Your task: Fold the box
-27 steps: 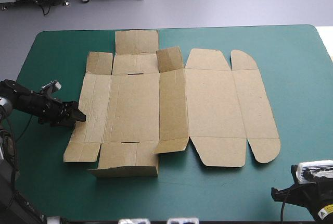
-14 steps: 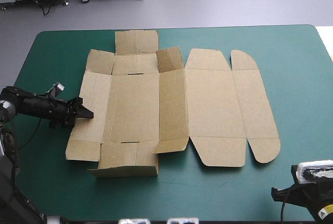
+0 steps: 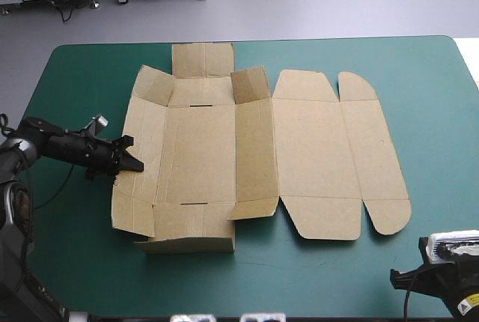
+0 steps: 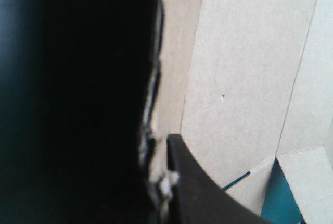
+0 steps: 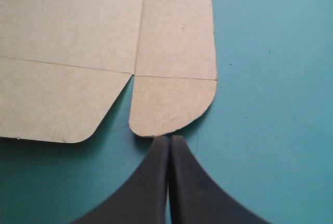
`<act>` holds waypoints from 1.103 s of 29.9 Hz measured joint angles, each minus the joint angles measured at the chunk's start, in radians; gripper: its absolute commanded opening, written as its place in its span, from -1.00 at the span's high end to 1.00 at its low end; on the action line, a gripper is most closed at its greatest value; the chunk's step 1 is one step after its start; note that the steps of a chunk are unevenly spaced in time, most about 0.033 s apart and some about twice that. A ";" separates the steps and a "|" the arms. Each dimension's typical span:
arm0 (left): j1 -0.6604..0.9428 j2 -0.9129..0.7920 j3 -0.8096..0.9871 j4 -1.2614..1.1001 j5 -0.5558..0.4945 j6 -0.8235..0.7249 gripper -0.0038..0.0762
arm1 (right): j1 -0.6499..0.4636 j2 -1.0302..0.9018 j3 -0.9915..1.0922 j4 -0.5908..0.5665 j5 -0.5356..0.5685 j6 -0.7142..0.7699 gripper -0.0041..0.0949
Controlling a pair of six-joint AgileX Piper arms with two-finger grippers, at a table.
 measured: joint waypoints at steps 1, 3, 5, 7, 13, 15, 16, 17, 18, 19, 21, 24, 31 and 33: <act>-0.020 -0.003 -0.018 0.019 0.002 0.000 0.93 | 0.000 0.000 0.000 0.000 0.000 0.000 0.95; -0.056 -0.015 -0.055 0.065 0.007 0.000 0.93 | 0.000 0.000 0.000 0.000 0.000 0.000 0.95; -0.092 -0.027 -0.095 0.098 0.005 0.000 0.93 | 0.000 0.000 0.000 0.001 0.000 0.000 0.95; -0.125 -0.044 -0.144 0.129 0.008 0.000 0.93 | 0.000 0.000 0.000 0.001 0.000 0.000 0.95; -0.235 -0.102 -0.310 0.299 0.025 0.003 0.93 | 0.000 0.000 0.000 0.002 0.000 0.000 0.95; -0.279 -0.113 -0.359 0.354 0.031 0.003 0.93 | 0.000 0.000 0.000 0.002 0.000 0.000 0.95; -0.305 -0.117 -0.387 0.379 0.034 0.003 0.93 | 0.000 0.000 0.000 0.002 0.000 0.000 0.95; -0.329 -0.119 -0.415 0.406 0.036 0.003 0.93 | 0.000 0.000 0.000 0.002 0.000 0.000 0.95; -0.355 -0.119 -0.445 0.428 0.037 0.004 0.93 | 0.000 0.000 0.000 0.002 0.000 0.000 0.96; -0.381 -0.119 -0.474 0.457 0.038 0.010 0.93 | 0.000 0.000 0.000 0.002 0.000 0.000 0.95; -0.429 -0.119 -0.527 0.519 0.038 0.030 0.93 | 0.000 0.000 0.000 0.002 0.000 0.000 0.95; -0.500 -0.119 -0.607 0.606 0.043 0.083 0.93 | 0.000 0.000 0.000 0.002 0.000 -0.001 0.95; -0.652 -0.119 -0.721 0.699 -0.014 0.229 0.93 | 0.000 0.000 0.000 0.002 0.000 -0.002 0.95; -0.682 -0.119 -0.731 0.735 -0.050 0.257 0.93 | 0.000 0.000 0.000 0.002 0.000 -0.002 0.95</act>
